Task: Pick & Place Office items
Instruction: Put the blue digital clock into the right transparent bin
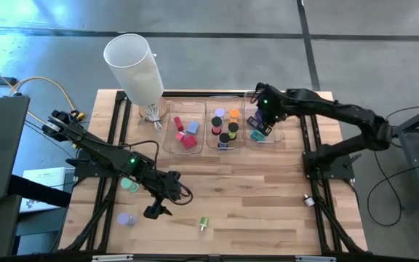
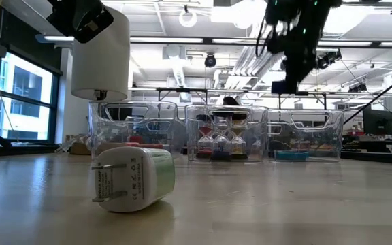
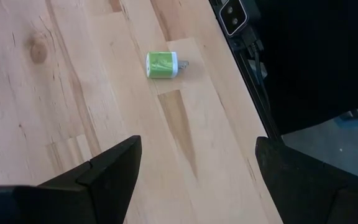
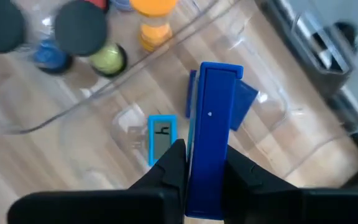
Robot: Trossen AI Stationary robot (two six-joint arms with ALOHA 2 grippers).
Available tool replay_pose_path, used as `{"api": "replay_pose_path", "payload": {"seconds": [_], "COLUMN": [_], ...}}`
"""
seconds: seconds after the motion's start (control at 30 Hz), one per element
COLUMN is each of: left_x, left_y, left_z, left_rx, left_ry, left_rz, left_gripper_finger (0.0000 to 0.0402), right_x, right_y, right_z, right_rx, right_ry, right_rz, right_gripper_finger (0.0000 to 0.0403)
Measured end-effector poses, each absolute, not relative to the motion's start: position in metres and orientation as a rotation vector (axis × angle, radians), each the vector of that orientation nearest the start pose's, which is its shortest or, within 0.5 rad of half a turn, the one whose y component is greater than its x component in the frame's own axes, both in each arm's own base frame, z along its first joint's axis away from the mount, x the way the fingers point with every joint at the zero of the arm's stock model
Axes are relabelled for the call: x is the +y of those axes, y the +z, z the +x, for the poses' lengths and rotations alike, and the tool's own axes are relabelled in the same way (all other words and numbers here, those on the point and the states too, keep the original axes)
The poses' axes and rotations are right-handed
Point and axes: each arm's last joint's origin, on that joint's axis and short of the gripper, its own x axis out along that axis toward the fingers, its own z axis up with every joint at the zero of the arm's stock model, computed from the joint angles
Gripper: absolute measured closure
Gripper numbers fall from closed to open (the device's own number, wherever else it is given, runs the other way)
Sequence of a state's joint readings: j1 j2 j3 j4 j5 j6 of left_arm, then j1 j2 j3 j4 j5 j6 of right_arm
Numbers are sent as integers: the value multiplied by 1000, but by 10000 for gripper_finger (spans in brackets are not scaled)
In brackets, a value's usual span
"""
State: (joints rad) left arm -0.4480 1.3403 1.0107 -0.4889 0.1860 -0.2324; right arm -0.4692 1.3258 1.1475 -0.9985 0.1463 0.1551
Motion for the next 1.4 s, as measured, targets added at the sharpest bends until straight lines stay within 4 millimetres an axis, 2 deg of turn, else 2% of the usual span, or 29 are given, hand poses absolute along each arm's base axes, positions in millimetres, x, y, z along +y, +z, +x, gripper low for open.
{"api": "replay_pose_path", "payload": {"seconds": [0.27, 0.5, 0.67, 0.83, 1.0, 1.13, 1.27, 1.4], "left_x": [-125, -121, -118, -118, -118, -118, -118, -118], "left_y": [268, 268, 268, 268, 268, 268, 268, 268], "left_z": [247, 249, 250, 250, 250, 250, 250, 250], "left_rx": [889, 880, 878, 877, 874, 871, 871, 871], "left_ry": [-498, -496, -486, -487, -493, -497, -499, -499], "left_rz": [-104, -84, -86, -83, -71, -62, -60, -60], "left_gripper_finger": [94, 93, 94, 94, 94, 94, 94, 94], "right_x": [-144, -173, -185, -187, -186, -186, -188, -188], "right_y": [229, 194, 173, 168, 169, 169, 170, 170], "right_z": [212, 219, 219, 219, 222, 222, 221, 219], "right_rx": [1277, 1343, 1423, 1452, 1439, 1431, 1404, 1426], "right_ry": [-675, -706, -764, -816, -818, -832, -942, -1024], "right_rz": [387, 424, 426, 386, 373, 378, 389, 328], "right_gripper_finger": [354, 354, 352, 345, 321, 297, 268, 230]}}
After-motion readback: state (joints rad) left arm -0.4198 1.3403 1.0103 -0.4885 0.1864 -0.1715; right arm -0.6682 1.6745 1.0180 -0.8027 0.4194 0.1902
